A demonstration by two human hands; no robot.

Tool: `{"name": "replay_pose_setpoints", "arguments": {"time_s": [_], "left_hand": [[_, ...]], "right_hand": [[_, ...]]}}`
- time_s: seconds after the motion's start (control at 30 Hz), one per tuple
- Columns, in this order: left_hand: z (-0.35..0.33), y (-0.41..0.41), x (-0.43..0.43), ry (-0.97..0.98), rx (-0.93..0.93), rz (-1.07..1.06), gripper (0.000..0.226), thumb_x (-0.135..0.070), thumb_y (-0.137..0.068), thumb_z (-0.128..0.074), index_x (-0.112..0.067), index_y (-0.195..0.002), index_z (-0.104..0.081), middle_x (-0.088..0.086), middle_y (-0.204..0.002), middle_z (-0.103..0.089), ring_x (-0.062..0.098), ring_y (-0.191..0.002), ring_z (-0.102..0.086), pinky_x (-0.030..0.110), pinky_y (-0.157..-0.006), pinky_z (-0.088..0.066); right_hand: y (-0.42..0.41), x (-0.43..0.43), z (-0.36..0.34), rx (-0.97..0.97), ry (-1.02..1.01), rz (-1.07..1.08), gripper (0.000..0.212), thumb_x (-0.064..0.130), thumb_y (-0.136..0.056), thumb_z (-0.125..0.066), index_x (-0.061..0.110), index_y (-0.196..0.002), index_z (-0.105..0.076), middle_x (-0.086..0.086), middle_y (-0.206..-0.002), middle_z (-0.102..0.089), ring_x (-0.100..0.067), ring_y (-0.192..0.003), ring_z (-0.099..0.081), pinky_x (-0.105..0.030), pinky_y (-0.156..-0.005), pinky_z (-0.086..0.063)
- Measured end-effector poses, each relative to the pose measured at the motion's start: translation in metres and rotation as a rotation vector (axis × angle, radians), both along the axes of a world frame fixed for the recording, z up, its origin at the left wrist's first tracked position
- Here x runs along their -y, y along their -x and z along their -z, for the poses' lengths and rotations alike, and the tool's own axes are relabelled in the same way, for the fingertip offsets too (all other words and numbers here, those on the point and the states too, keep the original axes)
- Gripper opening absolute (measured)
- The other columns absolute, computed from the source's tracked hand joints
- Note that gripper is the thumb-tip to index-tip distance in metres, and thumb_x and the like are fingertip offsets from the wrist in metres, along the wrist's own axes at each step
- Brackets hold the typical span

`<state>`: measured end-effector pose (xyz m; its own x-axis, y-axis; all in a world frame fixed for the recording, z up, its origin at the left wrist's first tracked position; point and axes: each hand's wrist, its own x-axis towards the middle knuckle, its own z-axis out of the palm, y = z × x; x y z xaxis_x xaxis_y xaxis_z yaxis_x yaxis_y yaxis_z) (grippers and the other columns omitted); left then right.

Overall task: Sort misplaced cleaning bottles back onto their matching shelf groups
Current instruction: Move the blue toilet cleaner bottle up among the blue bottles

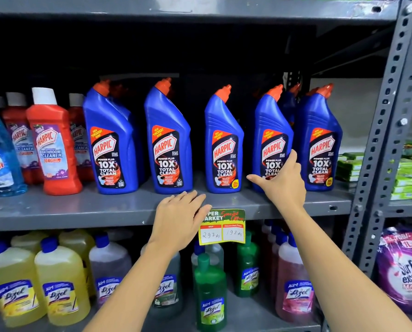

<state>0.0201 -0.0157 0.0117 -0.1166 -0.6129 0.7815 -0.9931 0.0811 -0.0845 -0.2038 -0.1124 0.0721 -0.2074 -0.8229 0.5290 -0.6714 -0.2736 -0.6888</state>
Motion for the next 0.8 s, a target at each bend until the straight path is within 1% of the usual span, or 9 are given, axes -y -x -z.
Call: {"name": "replay_pose_setpoints", "arguments": {"time_s": [0.13, 0.37, 0.47, 0.53, 0.6, 0.63, 0.7, 0.73, 0.8], "left_hand": [[0.001, -0.001, 0.001, -0.018, -0.005, -0.018, 0.05, -0.048, -0.097, -0.035, -0.019, -0.111, -0.072, 0.003, -0.113, -0.071, 0.026, -0.102, -0.067, 0.039, -0.081, -0.051], [0.001, 0.001, 0.0, -0.004, -0.01, -0.006, 0.049, -0.047, -0.097, -0.035, -0.018, -0.11, -0.072, 0.004, -0.111, -0.072, 0.025, -0.1, -0.067, 0.038, -0.081, -0.051], [0.001, 0.001, -0.001, -0.012, -0.009, -0.01, 0.049, -0.047, -0.098, -0.035, -0.018, -0.111, -0.072, 0.004, -0.112, -0.071, 0.025, -0.101, -0.067, 0.038, -0.083, -0.051], [0.001, 0.0, -0.001, -0.021, -0.006, -0.018, 0.05, -0.048, -0.098, -0.034, -0.018, -0.112, -0.072, 0.004, -0.113, -0.071, 0.025, -0.102, -0.067, 0.038, -0.084, -0.051], [0.001, 0.0, -0.002, -0.026, -0.014, -0.014, 0.05, -0.048, -0.098, -0.034, -0.018, -0.113, -0.071, 0.004, -0.113, -0.071, 0.026, -0.103, -0.066, 0.039, -0.085, -0.05], [0.002, 0.0, -0.003, -0.023, -0.024, -0.009, 0.051, -0.048, -0.098, -0.034, -0.018, -0.114, -0.071, 0.004, -0.114, -0.071, 0.026, -0.104, -0.066, 0.039, -0.086, -0.05], [0.002, 0.001, -0.005, 0.005, -0.067, 0.024, 0.051, -0.046, -0.099, -0.033, -0.016, -0.117, -0.069, 0.004, -0.116, -0.07, 0.024, -0.107, -0.065, 0.039, -0.09, -0.046], [0.002, 0.003, -0.006, 0.021, -0.096, 0.051, 0.051, -0.045, -0.099, -0.032, -0.015, -0.122, -0.066, 0.004, -0.12, -0.068, 0.023, -0.111, -0.063, 0.04, -0.096, -0.042], [0.011, 0.006, -0.015, 0.068, -0.152, 0.094, 0.049, -0.04, -0.101, -0.034, -0.012, -0.134, -0.056, 0.005, -0.136, -0.057, 0.021, -0.129, -0.049, 0.039, -0.11, -0.029]], "right_hand": [[0.002, 0.001, -0.001, 0.002, 0.003, -0.026, 0.122, 0.055, -0.064, -0.083, 0.013, -0.152, -0.01, -0.017, -0.14, -0.044, -0.042, -0.114, -0.057, -0.049, -0.081, -0.05], [0.002, 0.0, 0.0, 0.009, -0.005, -0.014, 0.124, 0.057, -0.063, -0.083, 0.016, -0.153, -0.008, -0.016, -0.141, -0.045, -0.042, -0.115, -0.057, -0.049, -0.081, -0.05], [0.001, 0.001, 0.001, 0.009, -0.008, -0.003, 0.124, 0.058, -0.064, -0.081, 0.016, -0.154, -0.007, -0.015, -0.144, -0.043, -0.041, -0.116, -0.057, -0.046, -0.077, -0.048], [0.0, 0.001, 0.004, -0.001, 0.004, 0.003, 0.123, 0.061, -0.065, -0.079, 0.016, -0.154, -0.007, -0.014, -0.145, -0.043, -0.04, -0.115, -0.058, -0.042, -0.072, -0.044], [-0.001, 0.0, 0.007, -0.003, 0.038, 0.006, 0.12, 0.064, -0.068, -0.075, 0.016, -0.155, -0.006, -0.013, -0.146, -0.043, -0.039, -0.116, -0.057, -0.041, -0.071, -0.042], [-0.001, -0.001, 0.01, 0.013, 0.074, 0.005, 0.117, 0.065, -0.071, -0.072, 0.017, -0.155, -0.007, -0.011, -0.147, -0.043, -0.037, -0.12, -0.056, -0.042, -0.074, -0.045], [-0.002, -0.004, 0.016, 0.115, 0.231, -0.013, 0.098, 0.061, -0.082, -0.063, 0.016, -0.154, -0.013, -0.008, -0.149, -0.043, -0.031, -0.129, -0.049, -0.047, -0.09, -0.049], [-0.003, -0.009, 0.021, 0.17, 0.353, -0.034, 0.084, 0.053, -0.088, -0.059, 0.013, -0.152, -0.021, -0.008, -0.147, -0.046, -0.029, -0.132, -0.047, -0.05, -0.098, -0.047], [-0.006, -0.02, 0.045, 0.205, 0.641, -0.043, 0.056, 0.031, -0.095, -0.056, 0.004, -0.141, -0.041, -0.015, -0.135, -0.055, -0.031, -0.128, -0.048, -0.049, -0.104, -0.041]]}}
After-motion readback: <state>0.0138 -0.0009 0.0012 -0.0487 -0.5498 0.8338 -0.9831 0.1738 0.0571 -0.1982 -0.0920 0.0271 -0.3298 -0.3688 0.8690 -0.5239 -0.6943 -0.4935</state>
